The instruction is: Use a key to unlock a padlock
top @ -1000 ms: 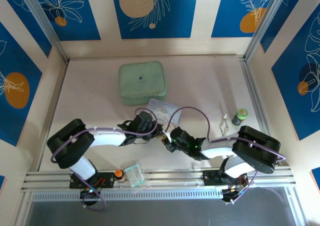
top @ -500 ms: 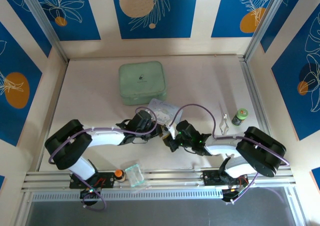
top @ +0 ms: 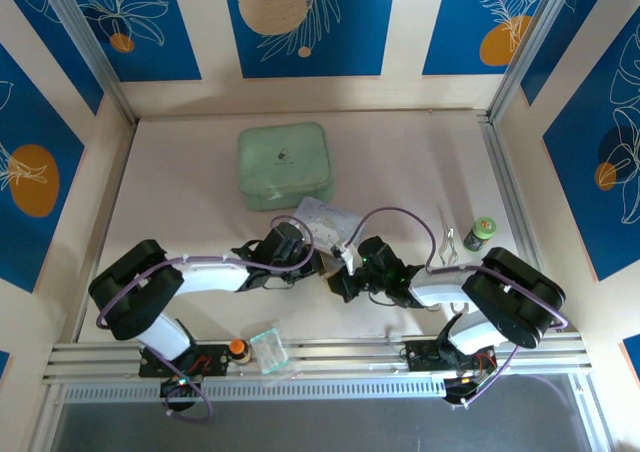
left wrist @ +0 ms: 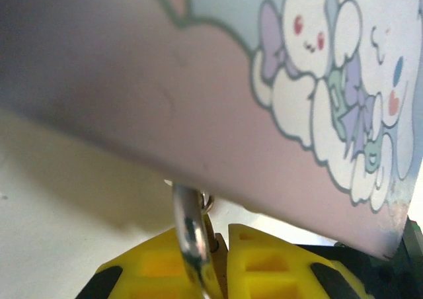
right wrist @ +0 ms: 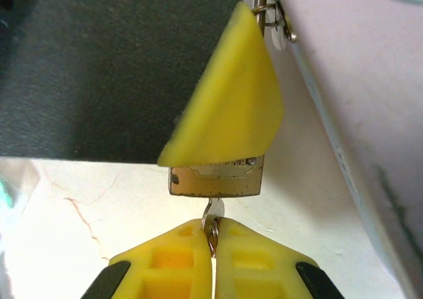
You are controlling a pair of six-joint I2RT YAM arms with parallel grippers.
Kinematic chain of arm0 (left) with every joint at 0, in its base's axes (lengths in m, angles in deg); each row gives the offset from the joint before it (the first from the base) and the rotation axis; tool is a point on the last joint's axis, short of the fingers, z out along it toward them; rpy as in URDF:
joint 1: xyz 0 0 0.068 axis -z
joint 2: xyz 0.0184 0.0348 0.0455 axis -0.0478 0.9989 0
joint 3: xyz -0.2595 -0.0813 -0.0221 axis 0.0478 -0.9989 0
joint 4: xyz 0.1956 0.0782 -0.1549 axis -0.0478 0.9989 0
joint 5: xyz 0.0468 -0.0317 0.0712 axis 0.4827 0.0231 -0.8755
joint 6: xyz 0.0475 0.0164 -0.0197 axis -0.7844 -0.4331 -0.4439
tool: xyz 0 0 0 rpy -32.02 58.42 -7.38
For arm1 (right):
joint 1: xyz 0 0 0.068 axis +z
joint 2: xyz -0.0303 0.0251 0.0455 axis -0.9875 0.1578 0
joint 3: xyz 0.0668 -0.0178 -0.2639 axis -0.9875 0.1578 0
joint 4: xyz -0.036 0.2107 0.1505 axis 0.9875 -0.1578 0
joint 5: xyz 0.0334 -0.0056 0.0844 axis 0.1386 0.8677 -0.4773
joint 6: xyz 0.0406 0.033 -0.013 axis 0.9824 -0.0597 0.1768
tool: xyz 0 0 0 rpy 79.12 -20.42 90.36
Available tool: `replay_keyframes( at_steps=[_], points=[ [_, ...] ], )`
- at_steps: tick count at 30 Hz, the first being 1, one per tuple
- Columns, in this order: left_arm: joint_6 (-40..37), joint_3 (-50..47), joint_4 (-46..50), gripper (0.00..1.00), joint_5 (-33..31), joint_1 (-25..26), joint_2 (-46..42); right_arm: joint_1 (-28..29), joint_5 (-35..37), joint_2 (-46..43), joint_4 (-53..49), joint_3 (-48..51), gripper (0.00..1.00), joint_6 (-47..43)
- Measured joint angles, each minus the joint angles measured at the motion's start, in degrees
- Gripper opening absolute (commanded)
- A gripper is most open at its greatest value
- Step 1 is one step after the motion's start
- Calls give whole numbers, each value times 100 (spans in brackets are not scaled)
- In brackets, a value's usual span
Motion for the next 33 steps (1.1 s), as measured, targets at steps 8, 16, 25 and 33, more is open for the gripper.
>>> replay_keyframes(
  at_steps=[8, 16, 25, 33],
  points=[
    [90, -304, -258, 0, 9, 4, -111, -326, -240, -11, -2, 31, 25, 267],
    [101, -402, -378, 2, 13, 4, -155, -367, -26, -103, -87, 31, 35, 337],
    [-26, -391, -273, 7, -79, 4, -155, 44, 240, -173, -98, 20, 46, 356],
    [-4, -374, -271, 5, -70, 4, -155, 636, 813, -17, 116, -76, 53, 306]
  ],
)
